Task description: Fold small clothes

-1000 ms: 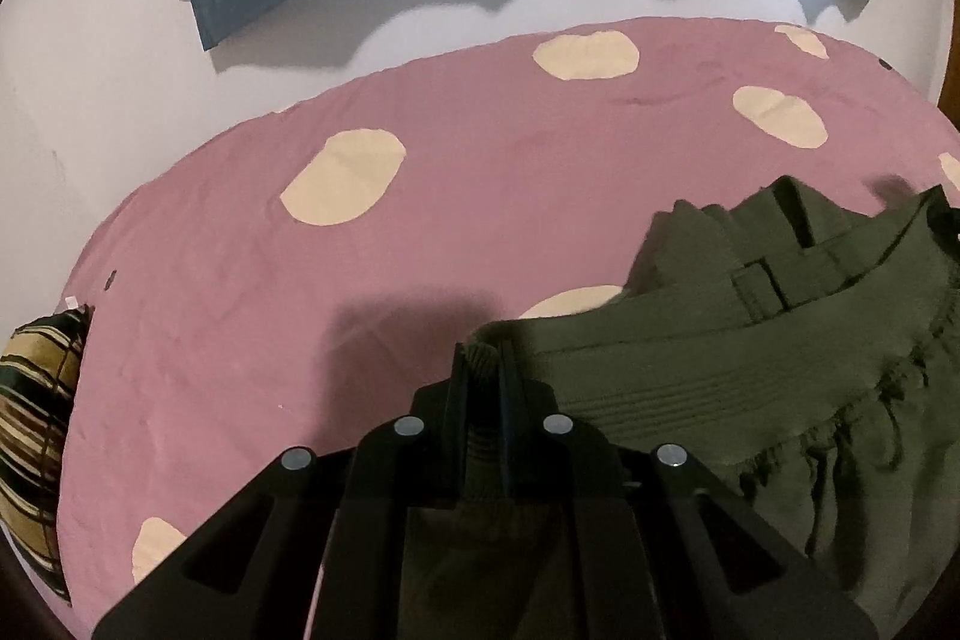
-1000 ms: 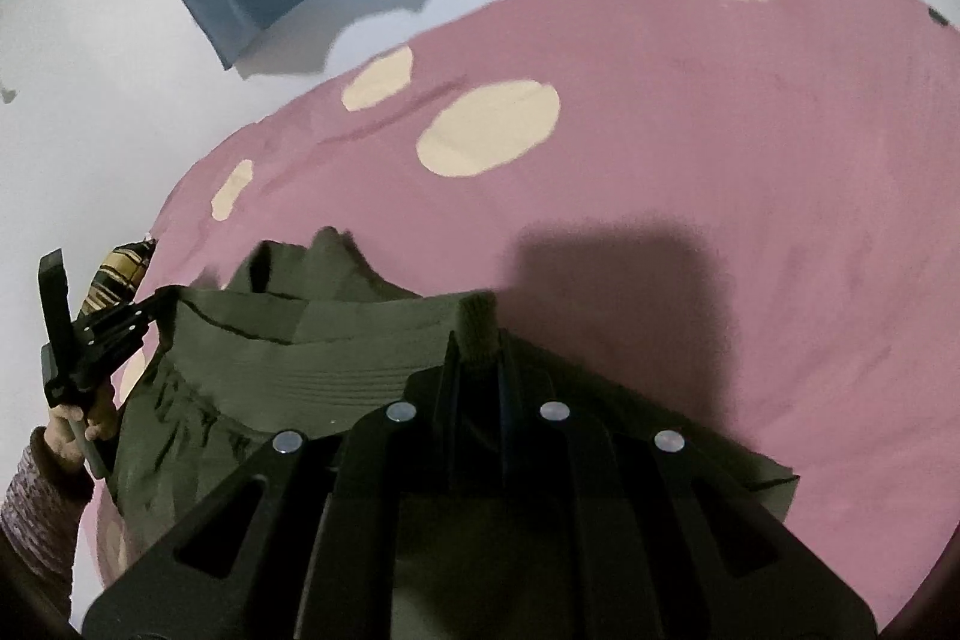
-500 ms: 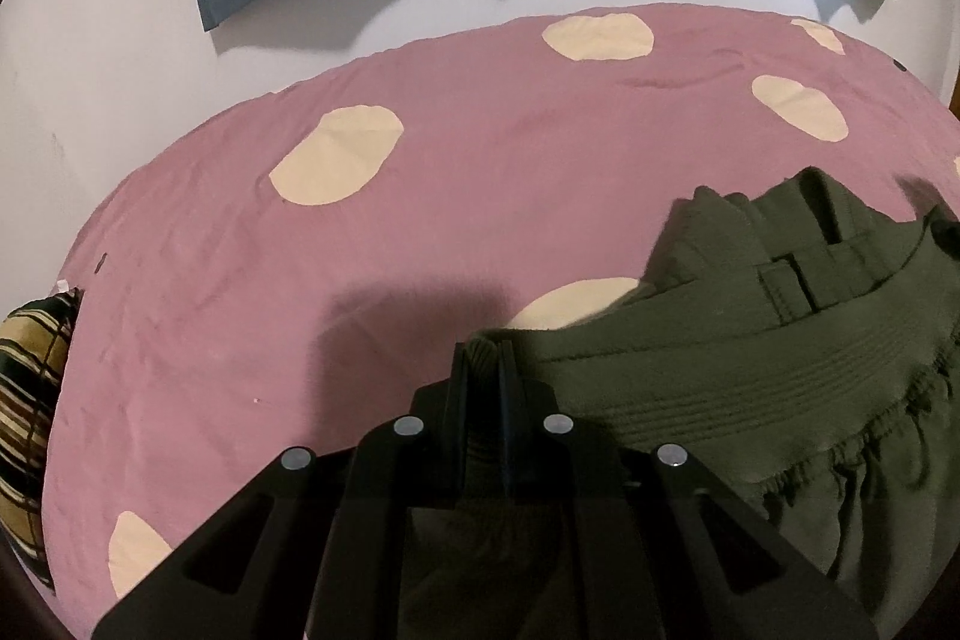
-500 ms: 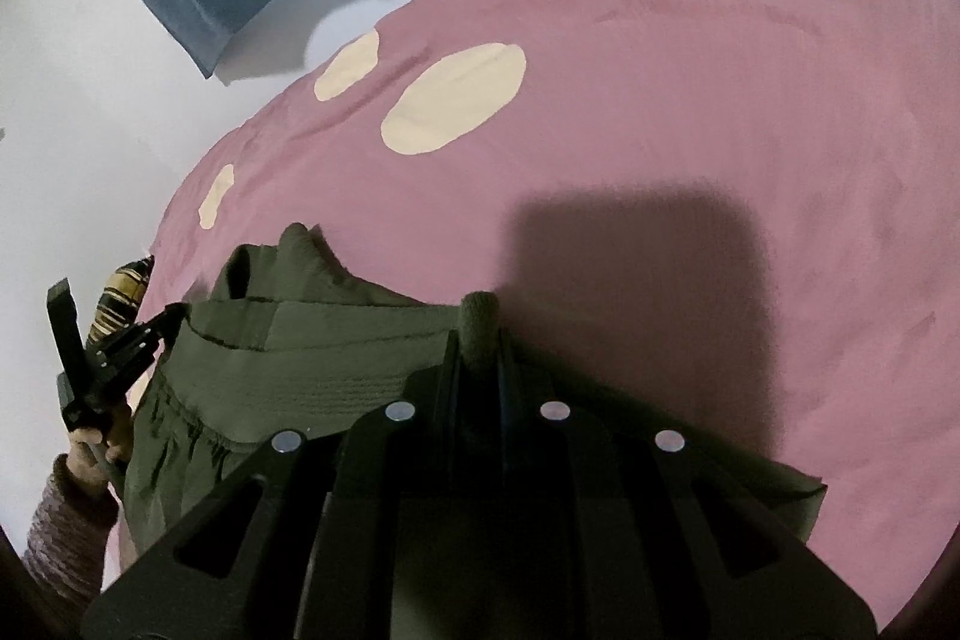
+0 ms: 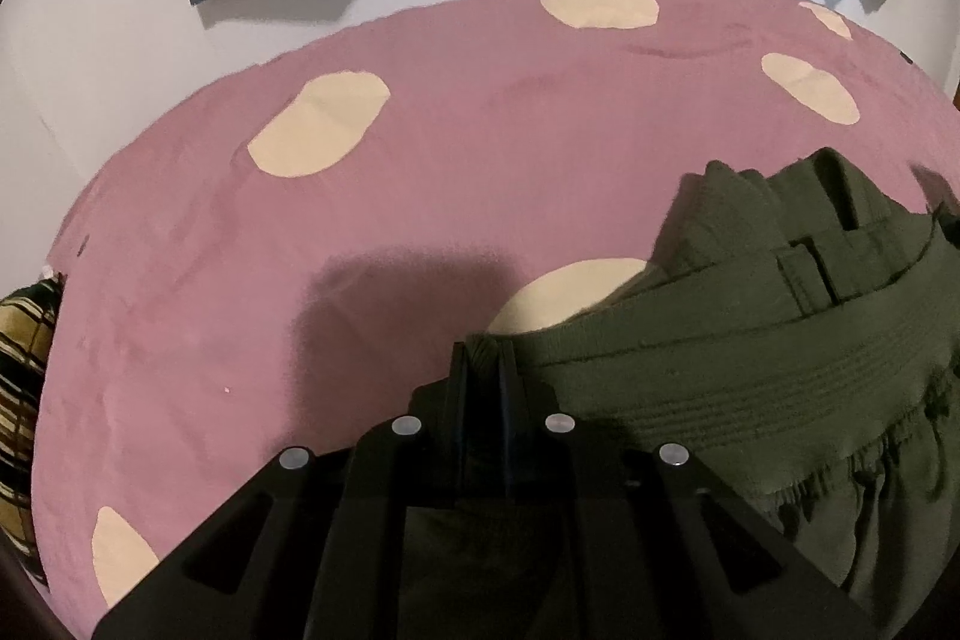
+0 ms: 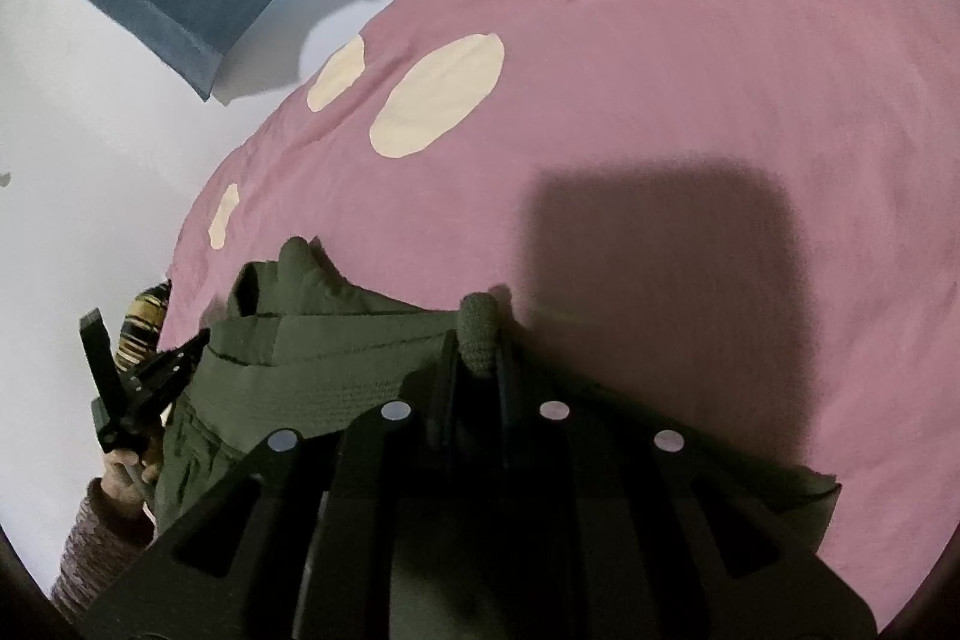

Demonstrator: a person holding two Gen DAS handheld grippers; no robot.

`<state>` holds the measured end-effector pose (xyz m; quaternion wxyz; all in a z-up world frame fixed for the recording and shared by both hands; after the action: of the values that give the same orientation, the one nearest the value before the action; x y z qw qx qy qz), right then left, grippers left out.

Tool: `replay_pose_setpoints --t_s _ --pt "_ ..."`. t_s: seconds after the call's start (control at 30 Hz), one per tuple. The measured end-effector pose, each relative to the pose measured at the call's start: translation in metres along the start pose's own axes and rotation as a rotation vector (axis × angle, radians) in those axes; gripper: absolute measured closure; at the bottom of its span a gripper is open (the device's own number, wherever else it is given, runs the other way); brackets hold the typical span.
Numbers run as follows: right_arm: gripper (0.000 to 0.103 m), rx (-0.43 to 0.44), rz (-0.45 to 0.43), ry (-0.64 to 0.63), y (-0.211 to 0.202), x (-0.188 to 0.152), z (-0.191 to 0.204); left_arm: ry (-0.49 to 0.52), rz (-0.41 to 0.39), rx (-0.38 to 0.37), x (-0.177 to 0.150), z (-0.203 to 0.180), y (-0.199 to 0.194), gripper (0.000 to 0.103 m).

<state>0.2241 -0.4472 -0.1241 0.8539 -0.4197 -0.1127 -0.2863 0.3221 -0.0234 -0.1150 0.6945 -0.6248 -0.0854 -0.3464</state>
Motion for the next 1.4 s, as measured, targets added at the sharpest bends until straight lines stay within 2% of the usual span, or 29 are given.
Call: replay_pose_setpoints --t_s 0.07,0.13,0.17,0.2,0.23,0.27,0.33,0.37,0.4,0.47,0.57,0.73,0.9,0.97,1.07,1.1,1.13,1.17,1.27,1.4 --pt "0.093 0.018 0.001 0.025 -0.001 0.0 -0.002 -0.027 0.02 -0.015 0.002 0.004 0.001 0.085" --pt "0.089 0.042 -0.008 0.063 -0.003 0.001 -0.006 -0.099 0.036 -0.031 0.004 0.015 0.0 0.072" --pt "0.084 0.05 -0.016 0.082 -0.007 0.001 -0.006 -0.126 0.041 -0.035 0.004 0.019 -0.002 0.061" --pt "0.081 0.047 -0.026 0.091 -0.012 0.001 -0.005 -0.17 0.045 -0.059 0.003 0.027 -0.006 0.056" --pt "0.074 0.04 -0.035 0.095 -0.017 0.001 -0.004 -0.205 0.044 -0.1 0.001 0.033 -0.013 0.055" --pt "0.063 0.03 -0.055 0.09 -0.027 -0.001 0.0 -0.222 0.041 -0.124 -0.001 0.036 -0.018 0.053" --pt "0.049 0.022 -0.093 0.065 -0.049 -0.003 0.006 -0.244 0.02 -0.151 -0.01 0.046 -0.039 0.043" --pt "0.045 0.018 -0.112 0.054 -0.061 -0.007 0.009 -0.246 0.01 -0.16 -0.014 0.049 -0.047 0.032" --pt "0.044 0.021 -0.13 0.046 -0.073 -0.01 0.011 -0.253 -0.011 -0.178 -0.022 0.053 -0.061 0.029" --pt "0.037 0.036 -0.165 0.046 -0.102 -0.023 0.012 -0.265 -0.037 -0.183 -0.04 0.06 -0.081 0.027" --pt "0.034 0.019 -0.194 0.079 -0.138 -0.05 0.002 -0.314 -0.04 -0.176 -0.079 0.072 -0.108 0.024" --pt "0.032 -0.053 -0.201 0.18 -0.177 -0.105 -0.033 -0.469 -0.006 -0.193 -0.154 0.092 -0.138 0.024" --pt "0.032 -0.01 -0.137 0.285 -0.171 -0.158 -0.056 -0.602 -0.012 -0.296 -0.205 0.095 -0.157 0.024" --pt "0.032 0.003 -0.128 0.278 -0.164 -0.168 -0.053 -0.628 -0.01 -0.335 -0.212 0.089 -0.156 0.024" --pt "0.034 -0.014 -0.146 0.244 -0.159 -0.174 -0.043 -0.647 -0.002 -0.342 -0.214 0.082 -0.15 0.024" --pt "0.041 -0.022 -0.147 0.236 -0.156 -0.174 -0.04 -0.66 0.001 -0.345 -0.212 0.079 -0.146 0.024" --pt "0.074 -0.031 -0.143 0.227 -0.153 -0.174 -0.037 -0.666 0.0 -0.346 -0.211 0.078 -0.144 0.024" --pt "0.083 -0.043 -0.12 0.215 -0.148 -0.175 -0.037 -0.67 -0.005 -0.346 -0.207 0.075 -0.141 0.024" --pt "0.09 -0.069 -0.116 0.195 -0.14 -0.175 -0.038 -0.683 0.002 -0.331 -0.205 0.07 -0.136 0.024" --pt "0.092 -0.08 -0.124 0.177 -0.139 -0.173 -0.039 -0.682 0.005 -0.344 -0.208 0.066 -0.139 0.024"
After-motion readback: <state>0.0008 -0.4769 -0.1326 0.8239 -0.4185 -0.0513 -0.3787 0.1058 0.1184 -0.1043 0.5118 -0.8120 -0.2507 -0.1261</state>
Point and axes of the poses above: each gripper's, at about its wrist camera, not at the fingertips, and y roughly the way its jaws point, z to its left, x to its top, the point moved 4 cm from there along y, roughly the way its jaws point, and after that the axes turned 2 degrees about x, right-handed, at the moved point
